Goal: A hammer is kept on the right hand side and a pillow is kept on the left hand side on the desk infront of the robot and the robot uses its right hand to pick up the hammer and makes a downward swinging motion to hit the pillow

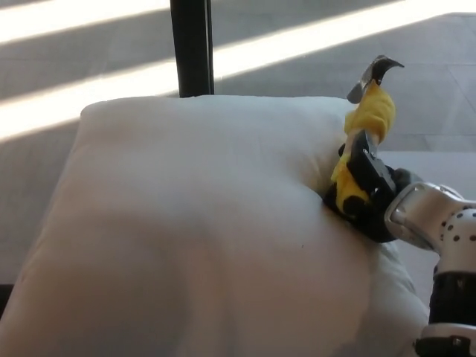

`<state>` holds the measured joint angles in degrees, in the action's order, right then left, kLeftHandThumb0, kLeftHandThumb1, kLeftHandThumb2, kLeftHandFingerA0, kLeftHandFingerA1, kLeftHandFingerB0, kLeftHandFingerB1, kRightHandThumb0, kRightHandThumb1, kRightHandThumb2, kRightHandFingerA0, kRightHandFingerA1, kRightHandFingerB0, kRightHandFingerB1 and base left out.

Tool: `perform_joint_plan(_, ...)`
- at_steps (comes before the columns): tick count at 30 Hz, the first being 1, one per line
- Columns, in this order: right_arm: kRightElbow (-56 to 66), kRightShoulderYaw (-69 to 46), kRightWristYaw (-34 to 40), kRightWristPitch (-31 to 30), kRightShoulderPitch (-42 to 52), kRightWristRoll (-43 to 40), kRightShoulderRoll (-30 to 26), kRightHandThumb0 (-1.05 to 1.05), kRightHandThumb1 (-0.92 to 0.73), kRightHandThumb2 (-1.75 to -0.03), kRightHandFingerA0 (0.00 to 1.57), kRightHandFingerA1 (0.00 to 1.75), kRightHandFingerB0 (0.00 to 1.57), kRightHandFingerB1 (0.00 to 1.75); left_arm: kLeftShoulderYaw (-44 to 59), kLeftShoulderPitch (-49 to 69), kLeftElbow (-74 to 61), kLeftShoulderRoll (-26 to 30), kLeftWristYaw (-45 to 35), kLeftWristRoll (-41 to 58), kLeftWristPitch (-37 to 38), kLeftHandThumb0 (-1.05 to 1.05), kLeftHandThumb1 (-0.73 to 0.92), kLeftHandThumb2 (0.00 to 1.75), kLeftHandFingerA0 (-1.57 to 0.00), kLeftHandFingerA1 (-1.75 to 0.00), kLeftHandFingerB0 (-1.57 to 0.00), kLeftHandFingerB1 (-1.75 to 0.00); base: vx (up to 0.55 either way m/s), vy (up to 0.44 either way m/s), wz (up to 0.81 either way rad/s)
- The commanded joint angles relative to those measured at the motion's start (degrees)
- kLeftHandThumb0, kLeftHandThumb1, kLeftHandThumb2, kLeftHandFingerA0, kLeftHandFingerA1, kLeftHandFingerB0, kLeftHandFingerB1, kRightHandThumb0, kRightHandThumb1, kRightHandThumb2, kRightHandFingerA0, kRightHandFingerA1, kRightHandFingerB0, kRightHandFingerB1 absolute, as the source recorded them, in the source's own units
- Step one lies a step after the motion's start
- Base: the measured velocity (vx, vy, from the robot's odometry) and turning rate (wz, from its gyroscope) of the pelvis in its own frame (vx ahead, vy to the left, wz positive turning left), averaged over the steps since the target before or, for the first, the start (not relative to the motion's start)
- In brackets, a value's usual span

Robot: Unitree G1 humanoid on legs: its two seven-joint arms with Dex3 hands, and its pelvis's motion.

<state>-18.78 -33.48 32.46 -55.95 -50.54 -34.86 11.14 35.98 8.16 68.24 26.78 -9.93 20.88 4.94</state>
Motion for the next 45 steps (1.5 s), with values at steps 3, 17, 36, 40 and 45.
perform_joint_plan(3, -1.5, -2.7, -1.2, 0.5, -6.1, -2.9, -5.3, -0.35, -0.81, -0.89, 1.05, 1.75, 0.79, 1.66, -0.2, 0.9, 0.2, 0.7, 0.0, -0.2, 1.9, -0.55, 0.76, 0.63, -0.64, -0.46, -0.58, -0.43, 0.00, 0.000, 0.00)
perform_joint_plan(17, -2.8, -2.6, -4.0, -1.2, -5.0, -1.7, -16.0, -0.39, -0.92, -0.77, 1.05, 1.75, 0.69, 1.74, -0.3, 1.0, 1.1, 1.8, -0.9, -0.1, 2.5, -0.53, 0.77, 0.63, -0.60, -0.45, -0.56, -0.43, 0.00, 0.000, 0.00)
perform_joint_plan(36, -7.3, 9.2, -12.9, 2.9, 9.4, 7.8, -28.2, -0.30, -0.85, -0.79, 1.04, 1.75, 0.66, 1.72, 0.8, 1.3, -0.1, 3.2, -0.8, 0.8, 1.2, -0.54, 0.75, 0.63, -0.65, -0.48, -0.60, -0.44, 0.00, 0.000, 0.00)
perform_joint_plan(40, -8.3, 20.3, -15.2, 9.6, 14.4, 16.7, -31.1, -0.26, -0.69, -0.82, 0.98, 1.75, 0.69, 1.60, 1.5, 1.0, 0.9, 3.7, -1.4, 1.1, 1.1, -0.53, 0.76, 0.63, -0.62, -0.45, -0.57, -0.42, 0.00, 0.000, 0.00)
perform_joint_plan(45, -10.6, 37.6, -15.6, 16.1, 17.7, 30.3, -37.0, -0.32, -0.65, -0.88, 0.93, 1.64, 0.66, 1.19, 1.7, 1.2, -0.1, 3.7, -1.2, 1.2, 0.9, -0.54, 0.75, 0.63, -0.62, -0.44, -0.58, -0.43, 0.00, 0.000, 0.00)
